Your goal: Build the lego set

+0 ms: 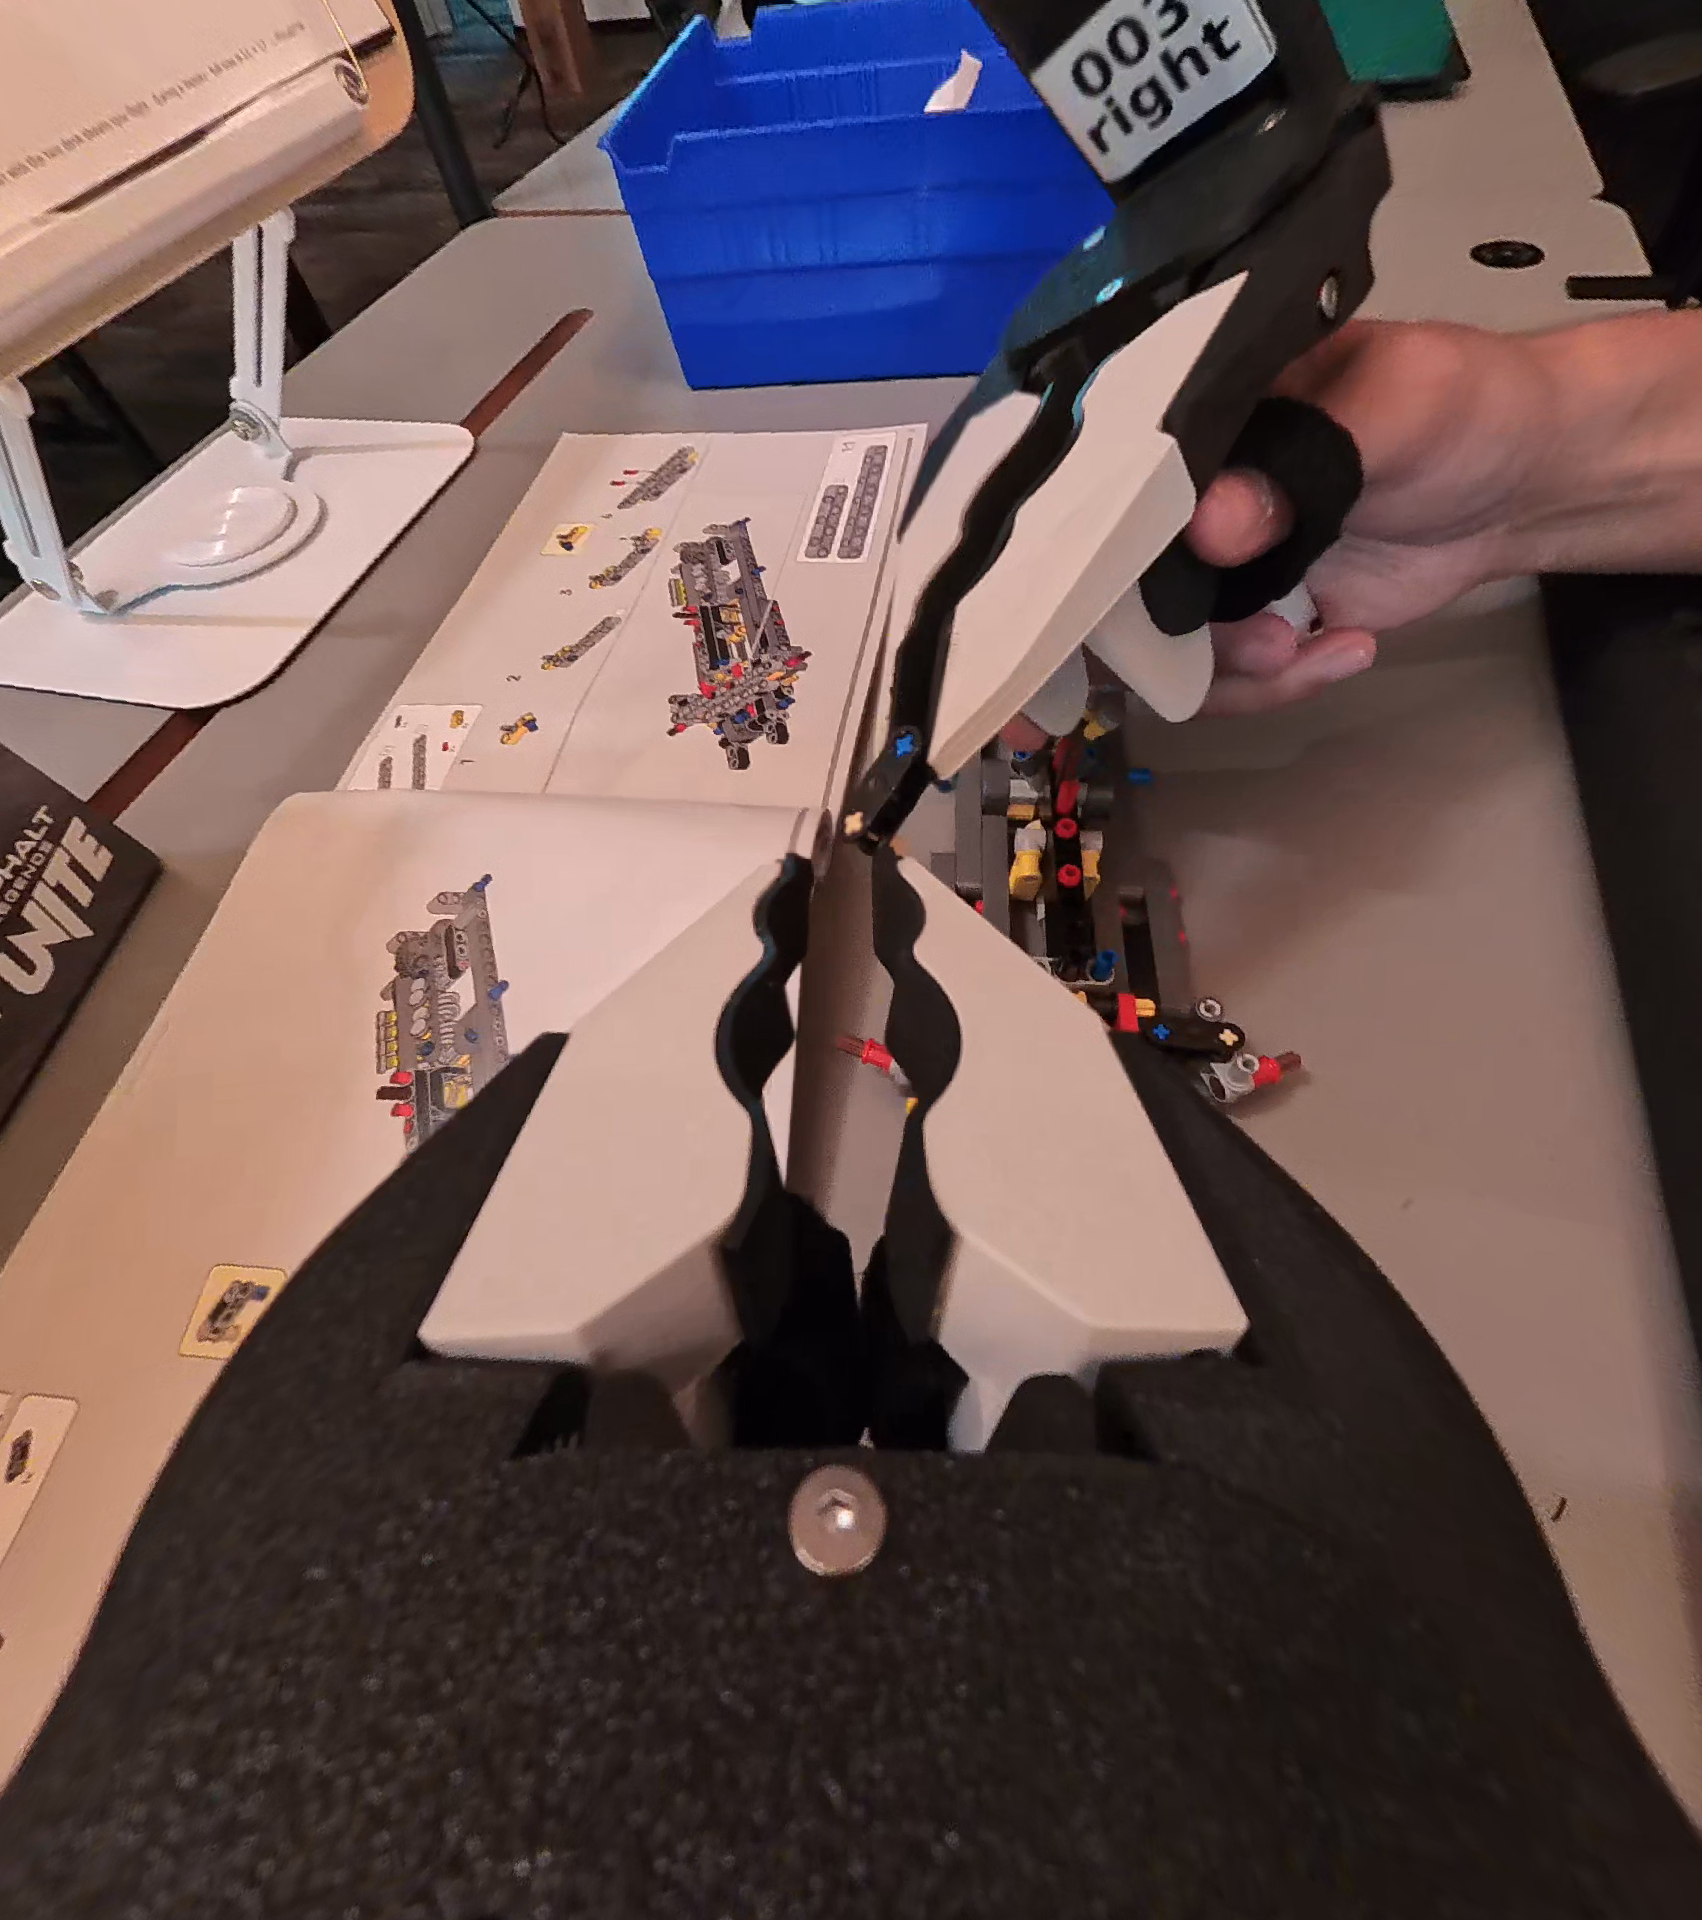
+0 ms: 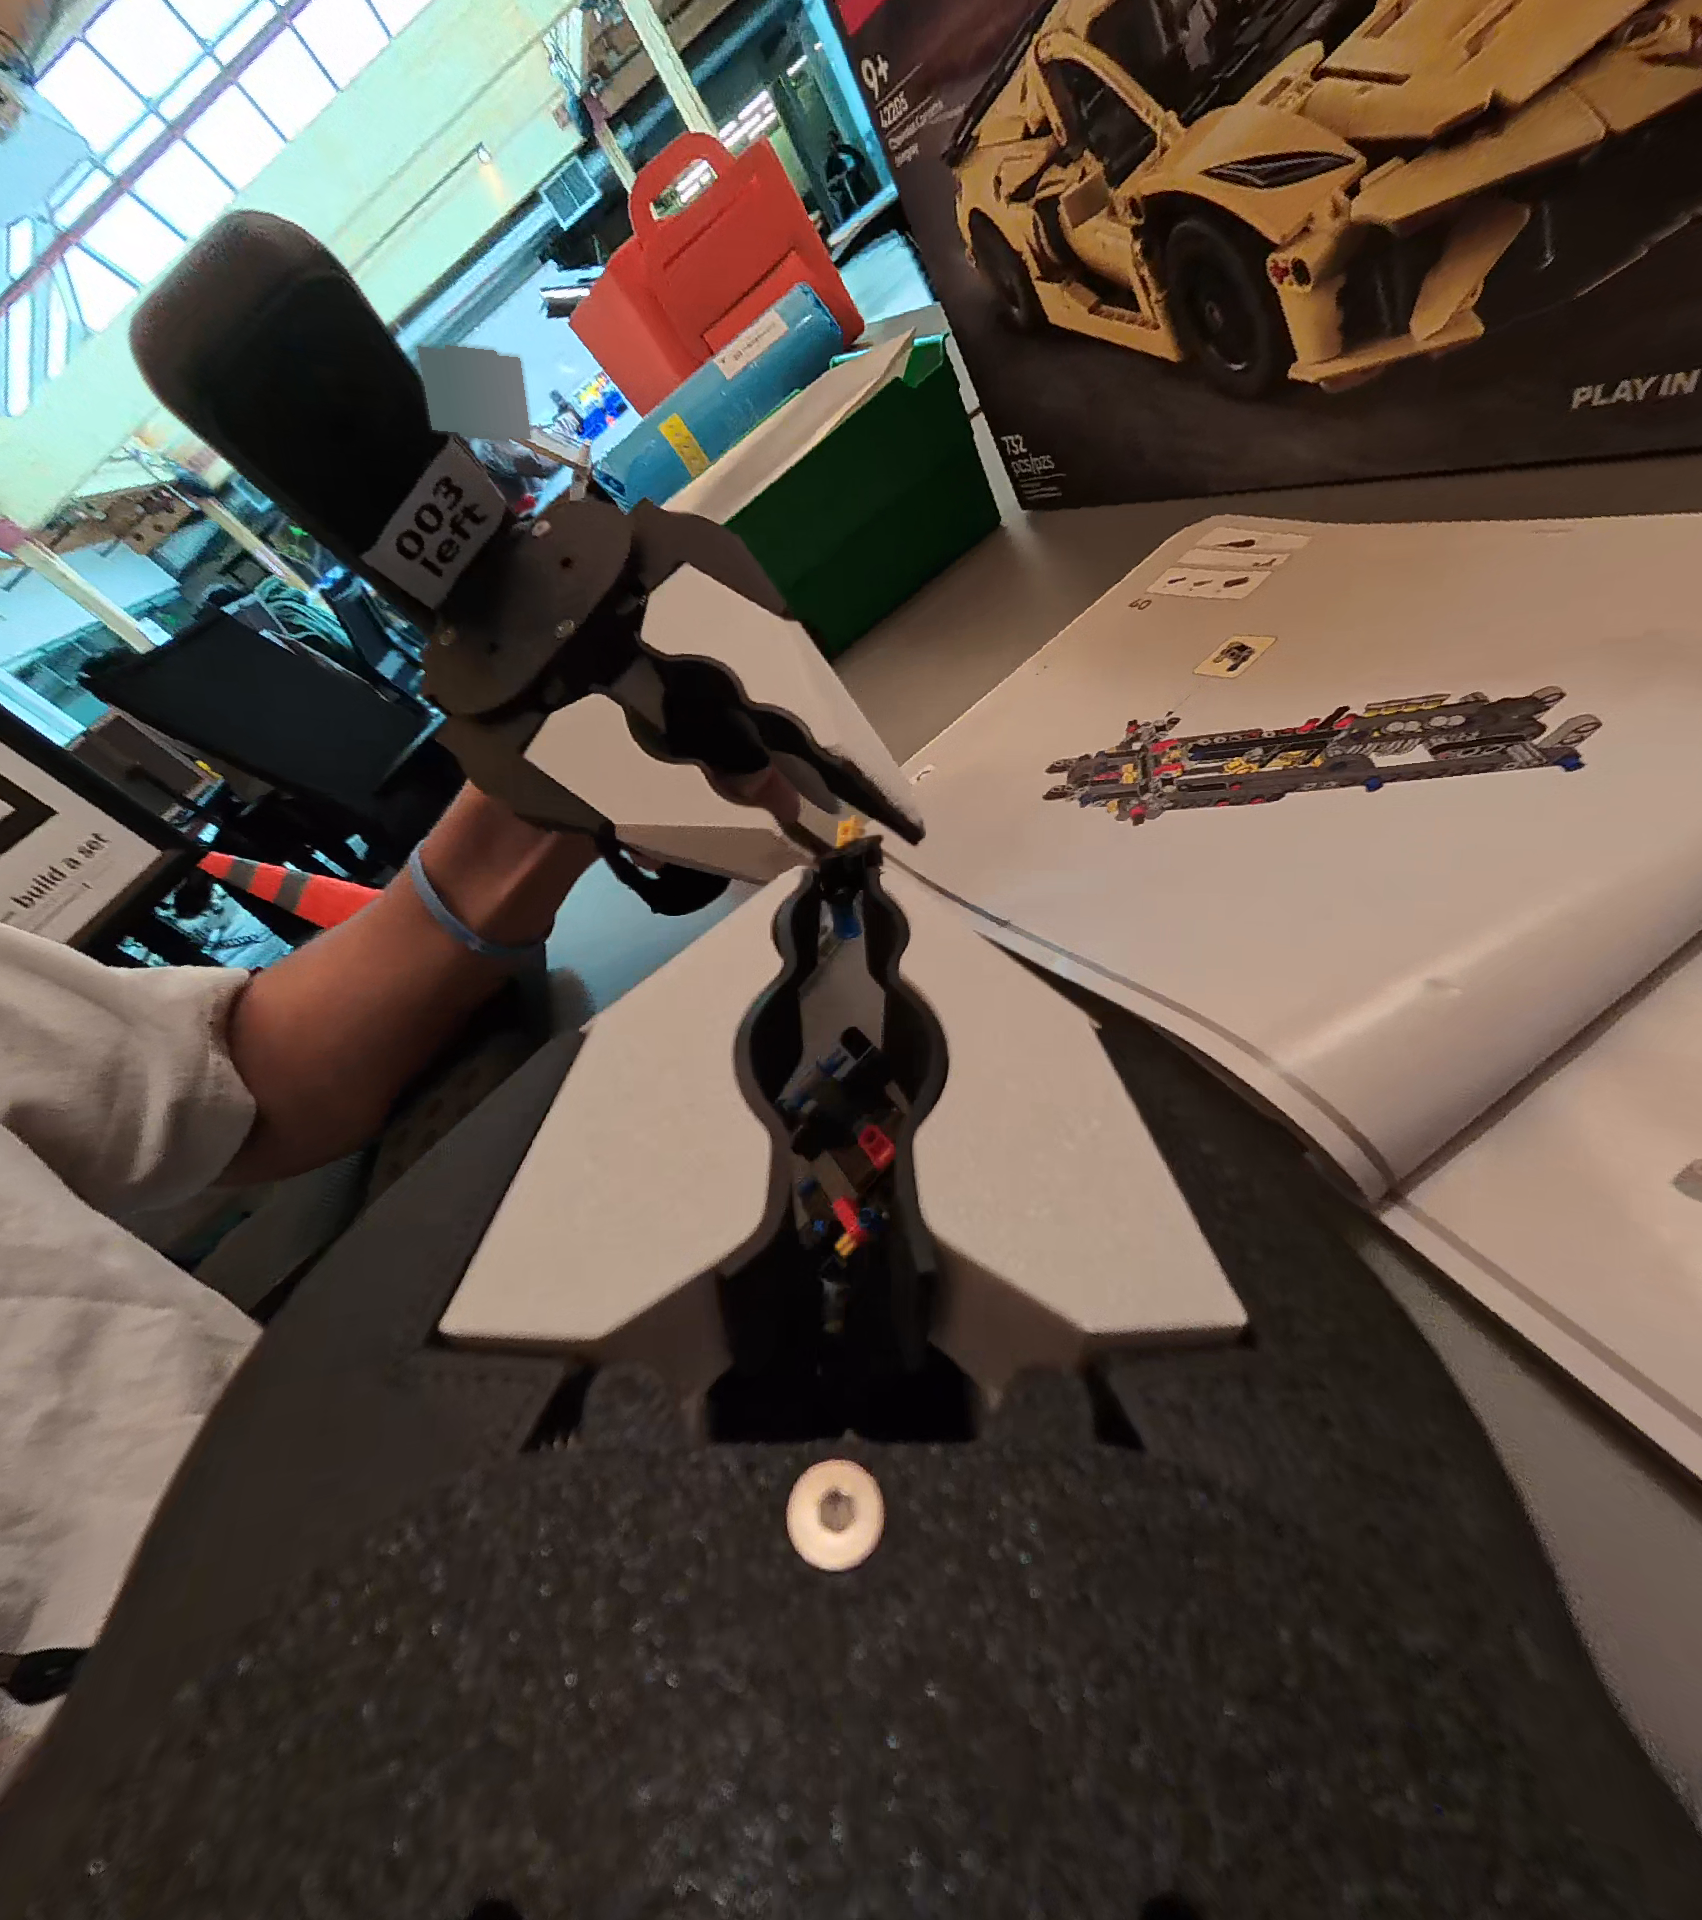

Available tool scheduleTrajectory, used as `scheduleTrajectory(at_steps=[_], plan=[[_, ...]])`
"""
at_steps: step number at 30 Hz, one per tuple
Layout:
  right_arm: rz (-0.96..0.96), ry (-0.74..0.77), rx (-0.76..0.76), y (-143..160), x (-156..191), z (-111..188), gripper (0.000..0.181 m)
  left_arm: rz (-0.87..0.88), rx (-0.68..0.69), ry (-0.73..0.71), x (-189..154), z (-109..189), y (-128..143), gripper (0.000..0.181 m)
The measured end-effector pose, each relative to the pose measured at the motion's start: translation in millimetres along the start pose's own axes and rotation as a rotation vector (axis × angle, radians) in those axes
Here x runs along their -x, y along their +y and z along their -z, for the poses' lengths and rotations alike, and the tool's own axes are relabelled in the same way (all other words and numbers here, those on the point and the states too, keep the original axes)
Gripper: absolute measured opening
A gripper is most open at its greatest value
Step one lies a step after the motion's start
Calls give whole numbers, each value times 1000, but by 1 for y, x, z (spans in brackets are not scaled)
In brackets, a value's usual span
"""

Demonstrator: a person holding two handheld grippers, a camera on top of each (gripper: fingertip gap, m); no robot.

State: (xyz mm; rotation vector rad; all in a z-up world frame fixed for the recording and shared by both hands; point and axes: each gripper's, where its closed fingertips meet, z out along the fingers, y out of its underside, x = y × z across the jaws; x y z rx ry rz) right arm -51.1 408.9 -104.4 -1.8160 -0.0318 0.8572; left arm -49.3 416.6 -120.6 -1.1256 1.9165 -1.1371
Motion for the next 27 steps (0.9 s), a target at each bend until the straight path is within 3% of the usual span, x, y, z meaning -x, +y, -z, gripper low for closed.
scheduleTrajectory(at_steps=[5, 8, 15, 20, 27], plan=[[-20, -13, 34, 7, 2, -4, 6, 8, 5, -36, 8, 3, 1, 8], [47, 126, 19, 3, -16, 0, 6, 38, 64, 0, 7, 9, 13, 10], [11, 30, 20, 5, -1, -5, 6, 4, 77, 19, -2, 4, 14, 17], [5, 32, 34, 8, 0, -6, 6, -12, 48, 18, -3, 5, 8, 4], [-13, 23, 98, 20, 4, -8, 6, -68, 94, 14, -11, 6, 18, 7]])
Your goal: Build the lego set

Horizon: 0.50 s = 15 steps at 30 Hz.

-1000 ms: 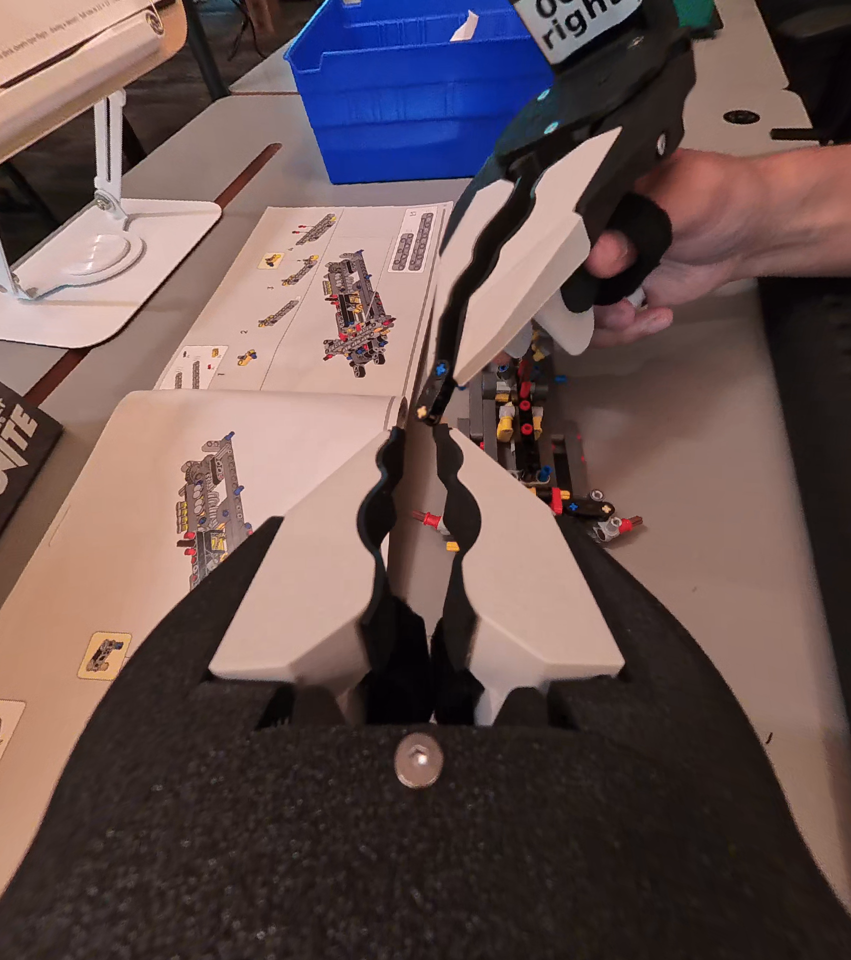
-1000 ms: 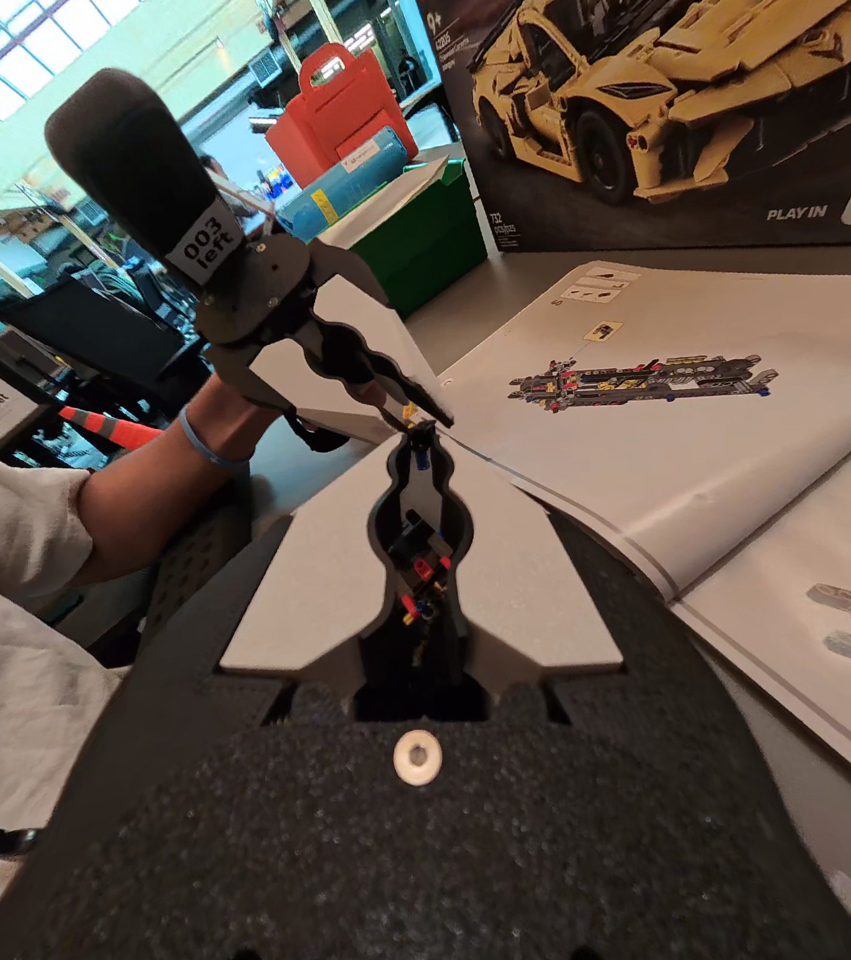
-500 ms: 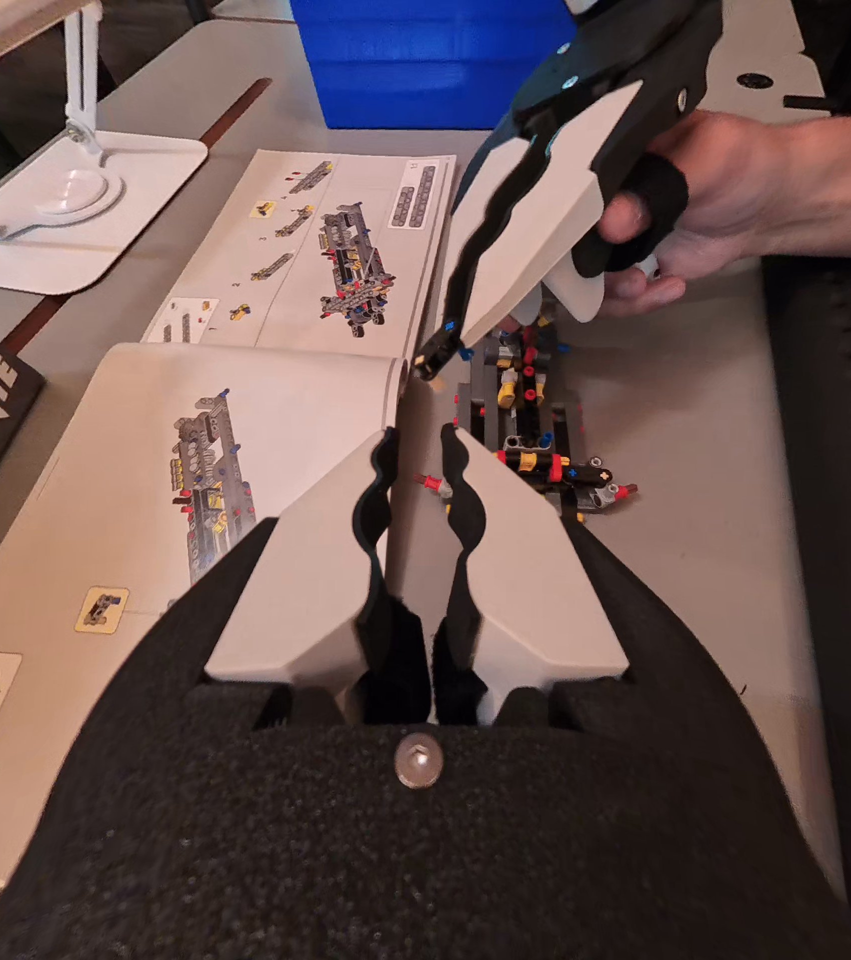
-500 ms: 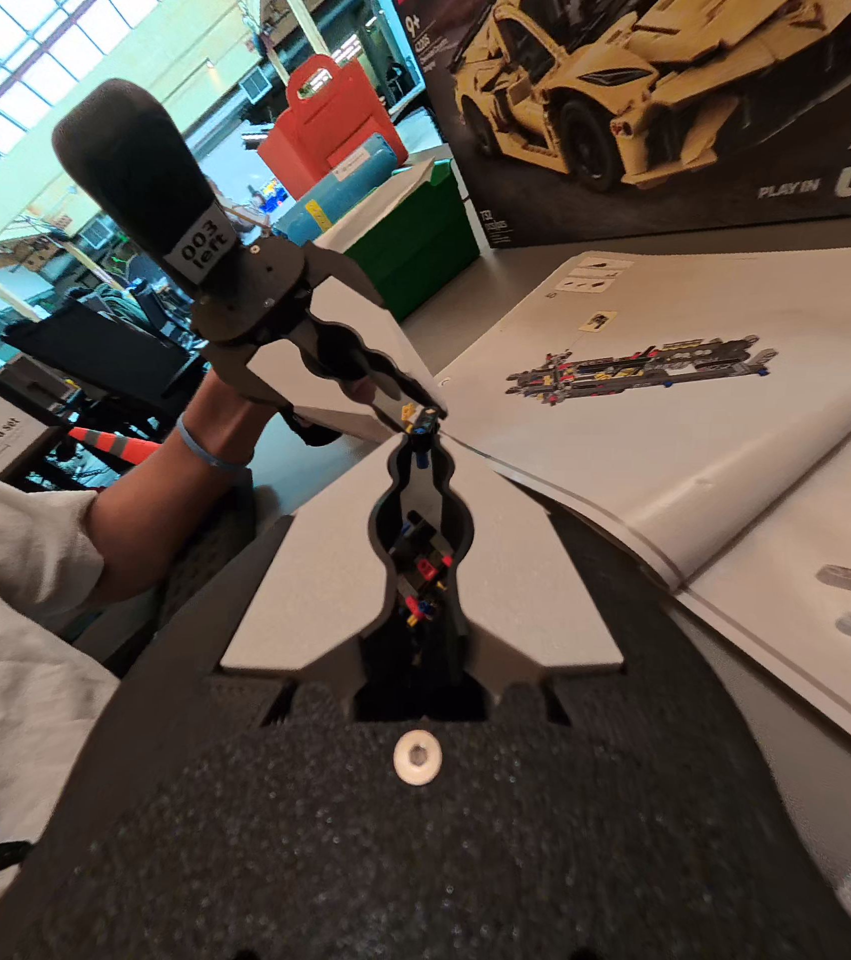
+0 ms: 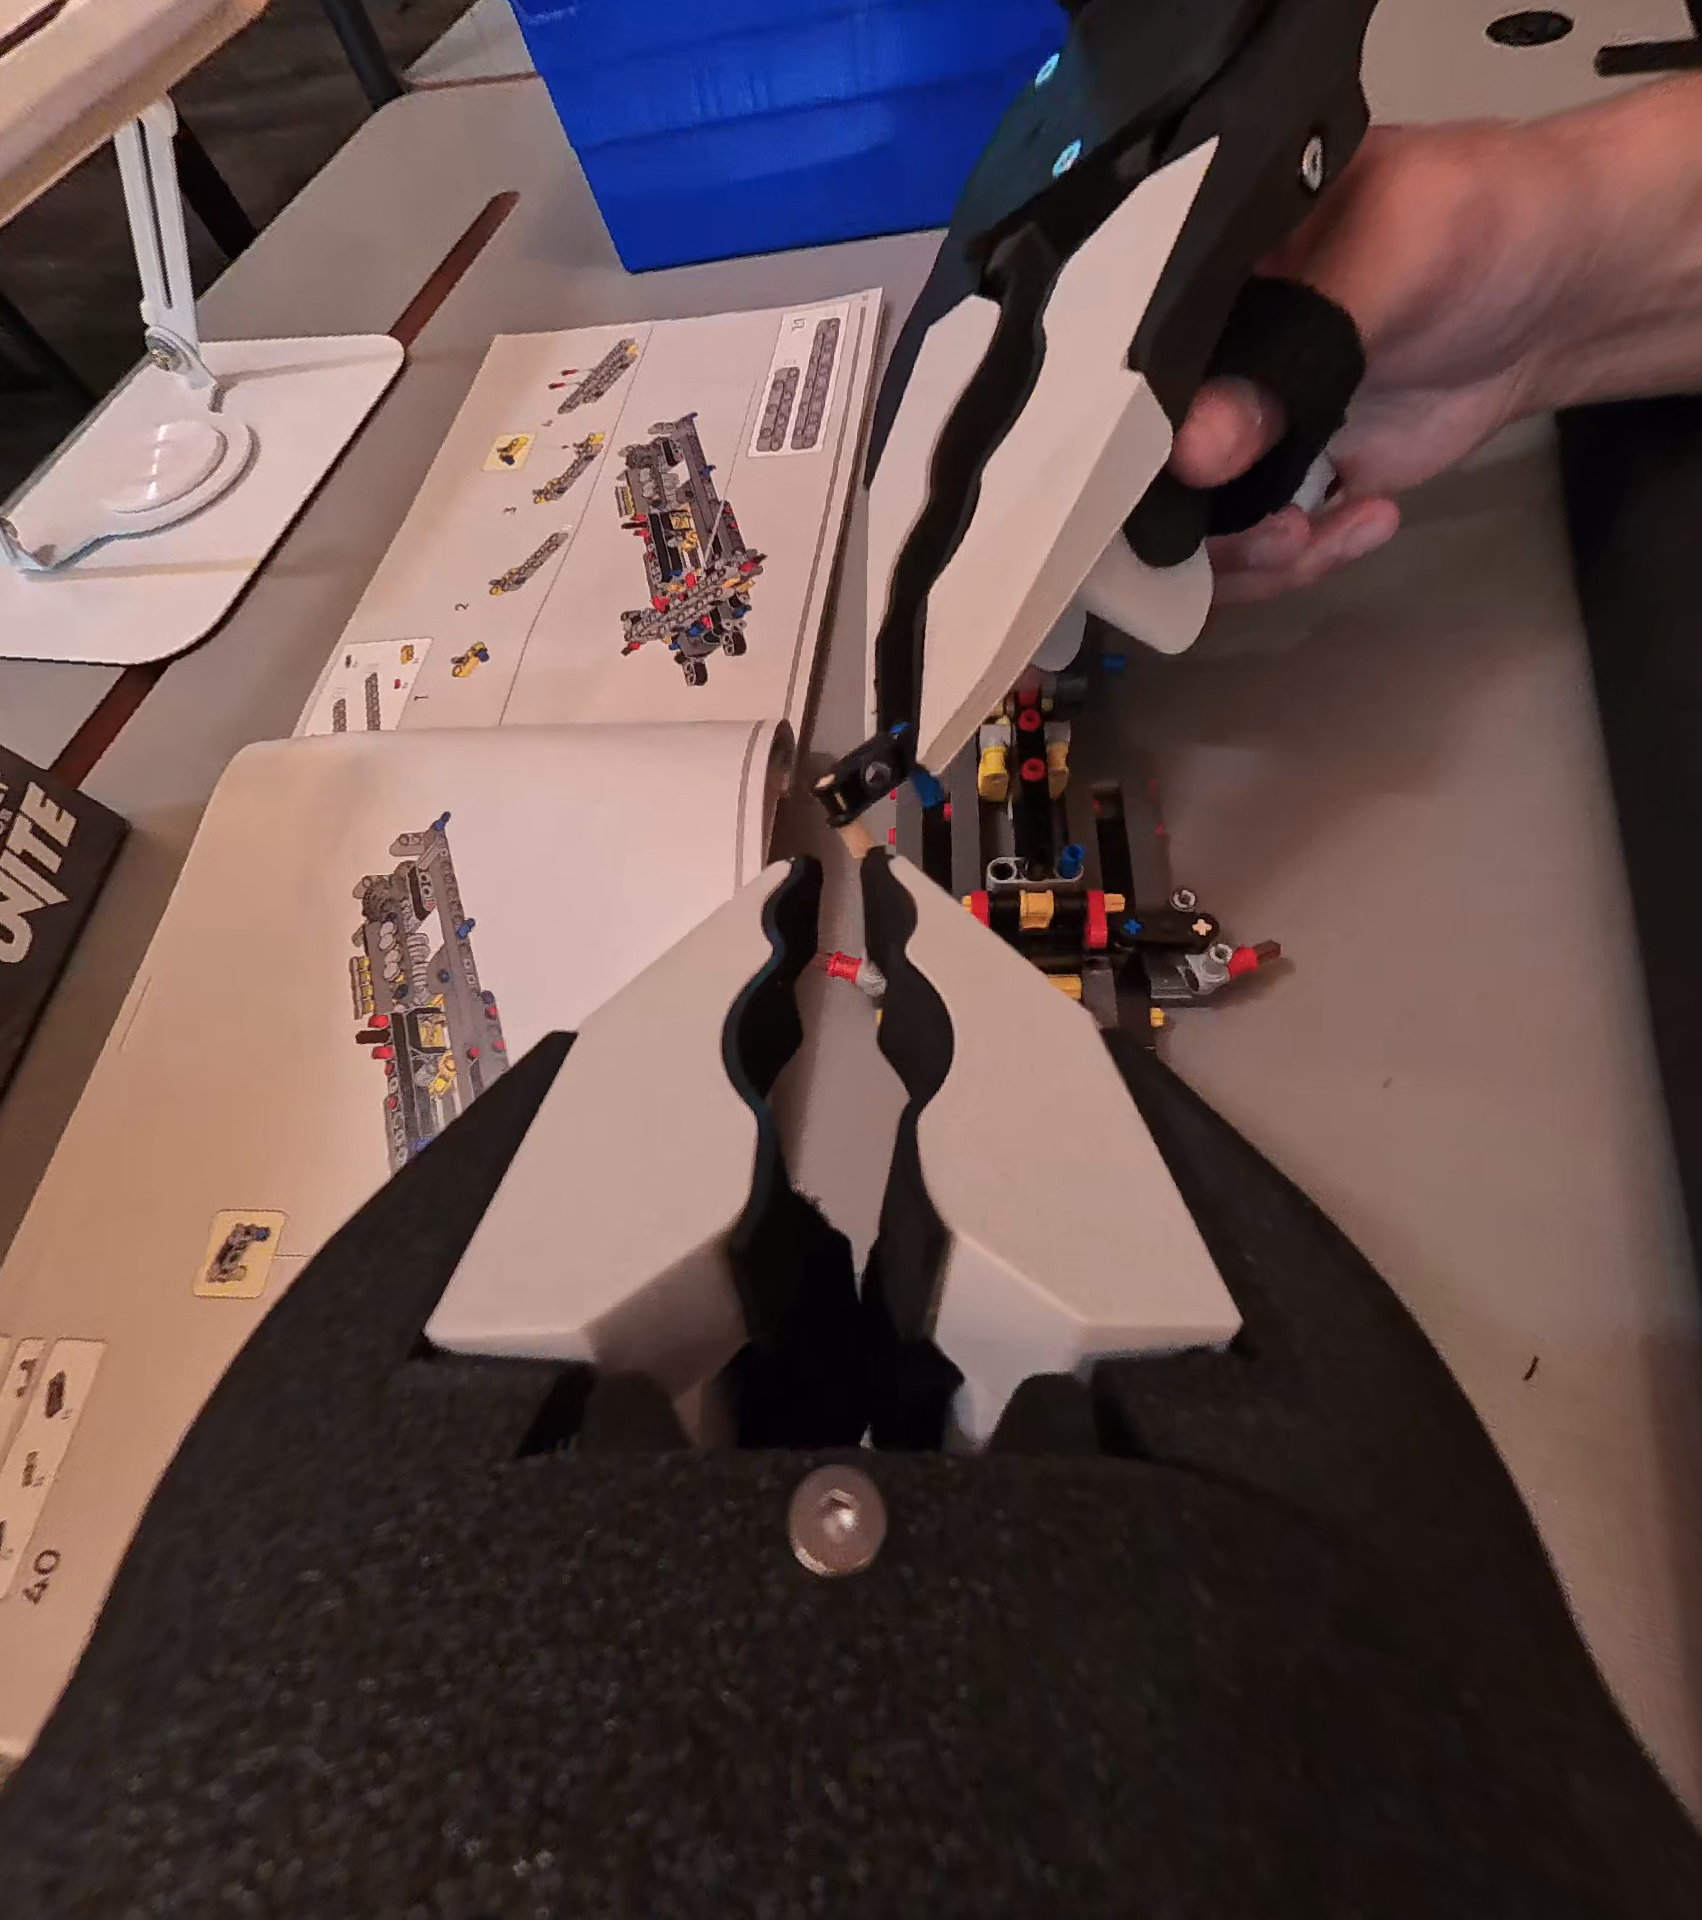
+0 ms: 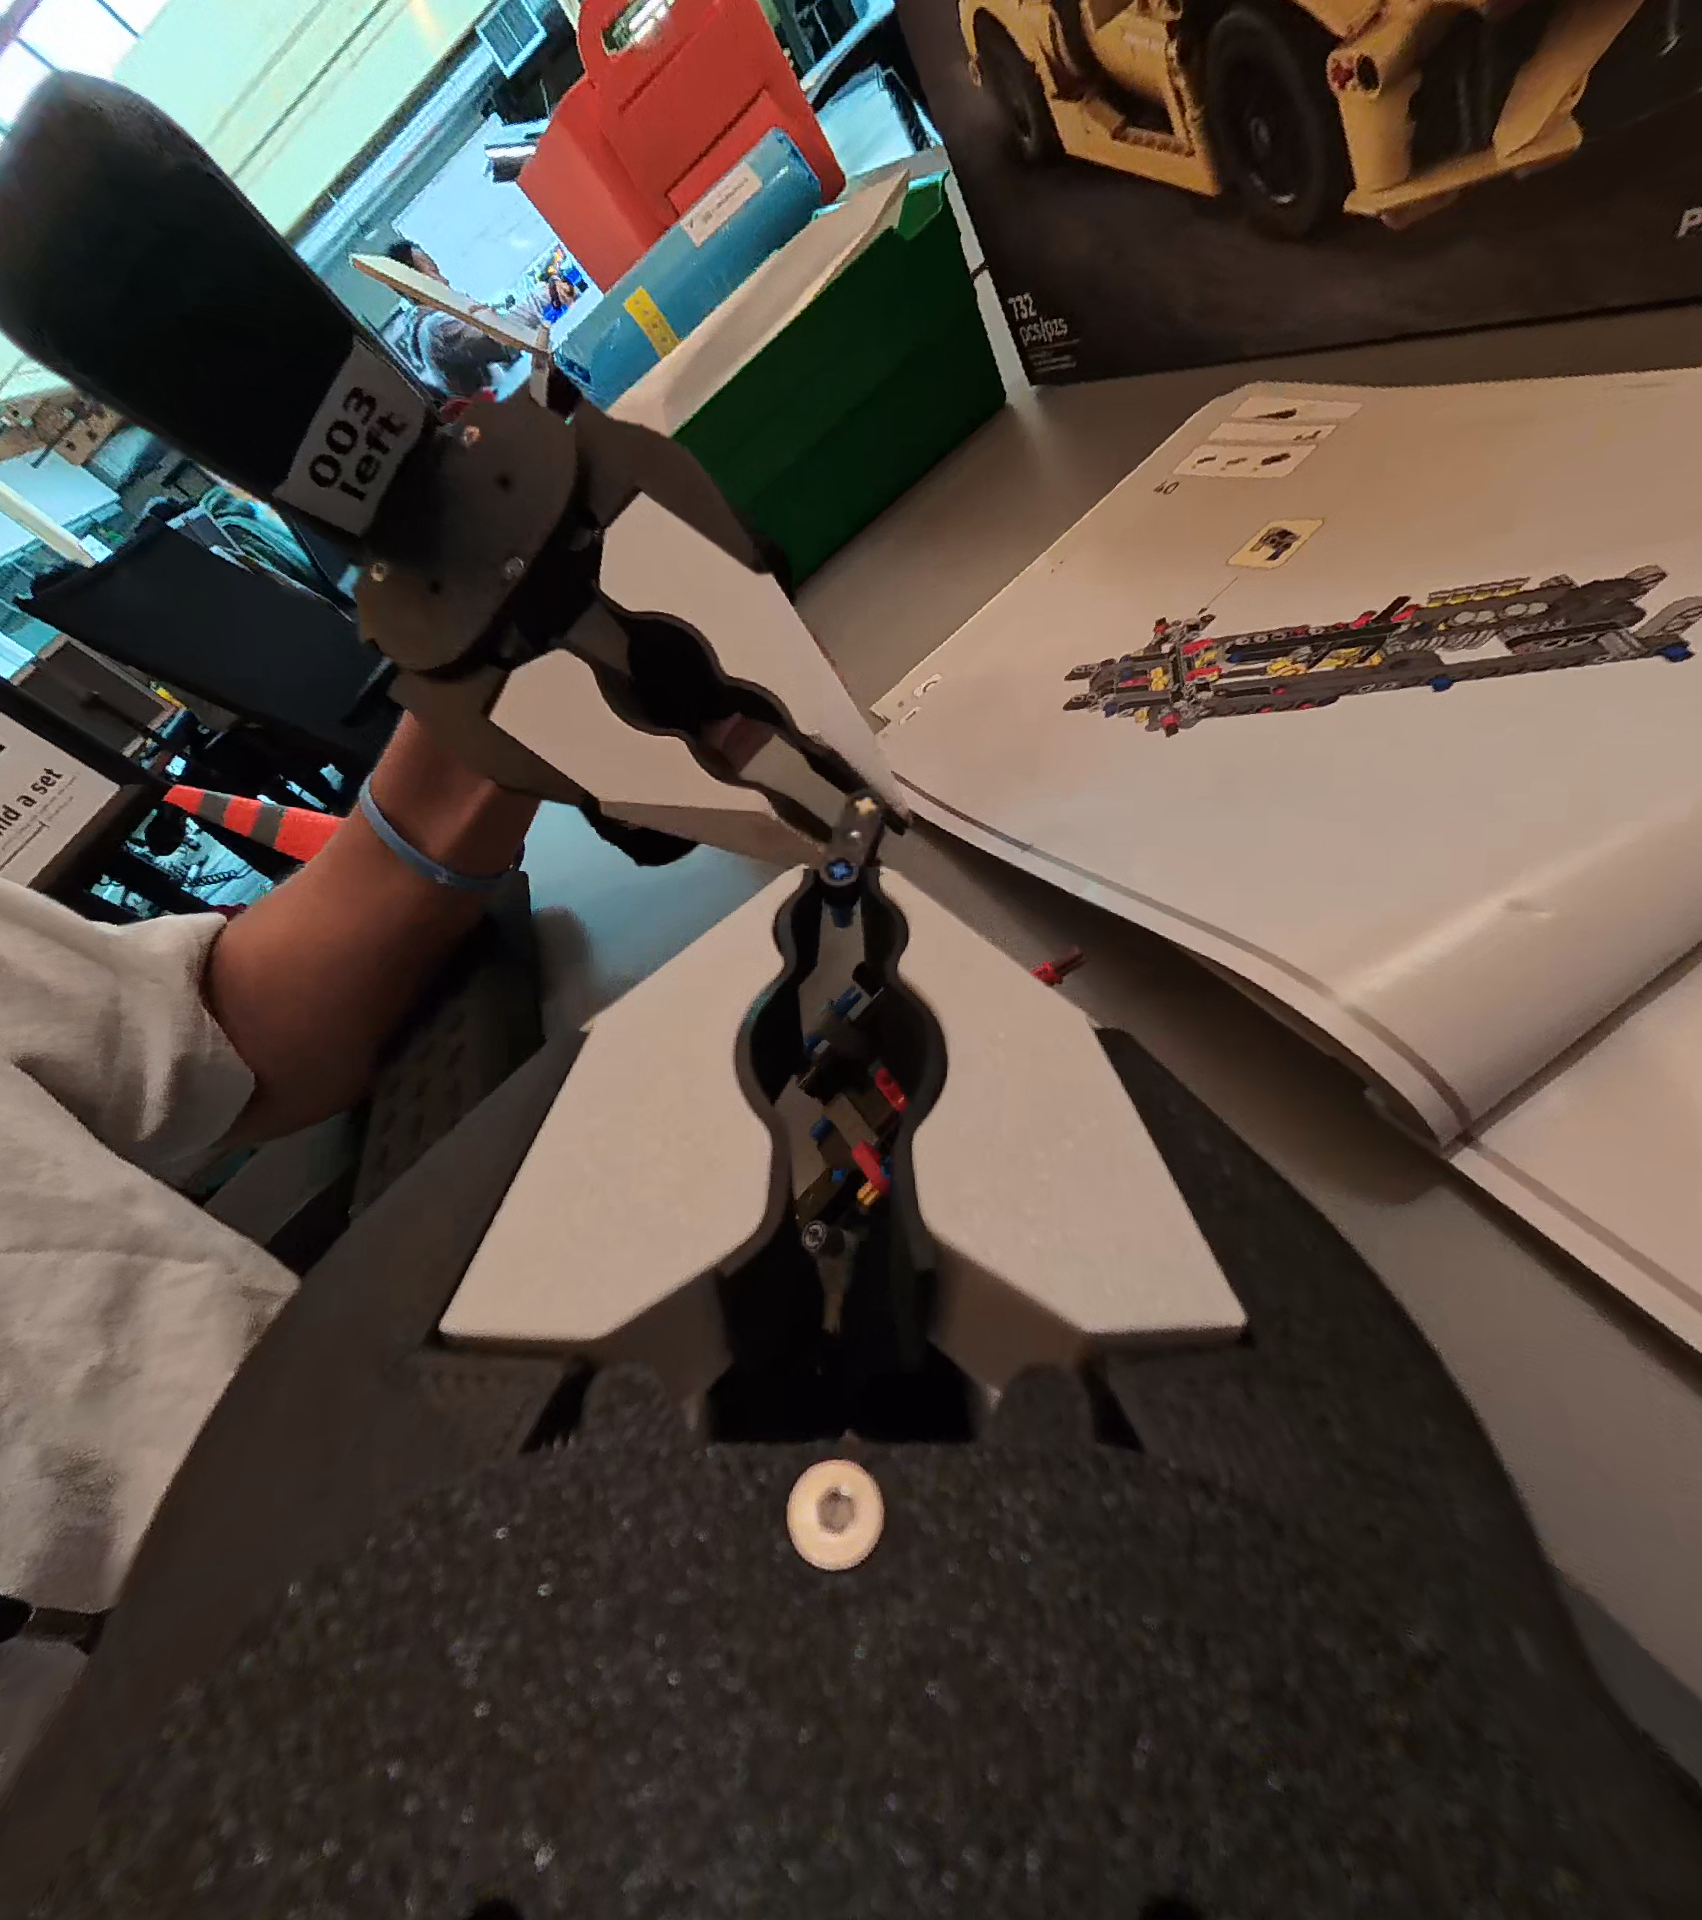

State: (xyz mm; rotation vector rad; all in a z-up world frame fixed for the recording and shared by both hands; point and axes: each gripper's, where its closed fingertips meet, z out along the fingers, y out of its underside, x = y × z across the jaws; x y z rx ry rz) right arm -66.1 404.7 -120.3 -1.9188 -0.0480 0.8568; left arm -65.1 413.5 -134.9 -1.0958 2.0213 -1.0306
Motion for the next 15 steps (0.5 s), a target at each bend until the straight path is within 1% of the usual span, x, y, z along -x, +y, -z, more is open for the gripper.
scheduleTrajectory(at_steps=[2, 4, 7, 15], plan=[[6, 19, 11, 1, 1, 1, 6, -6, 5, -28, 3, 0, 2, 14], [20, 38, -5, -2, 2, 2, 6, -19, -4, -60, 7, 3, -1, 12], [0, 42, -22, -5, 0, 4, 6, -20, -39, -59, 6, 5, -8, 11], [-84, -27, -16, -1, 1, 3, 6, -56, -61, -115, 12, 2, -12, 9]])
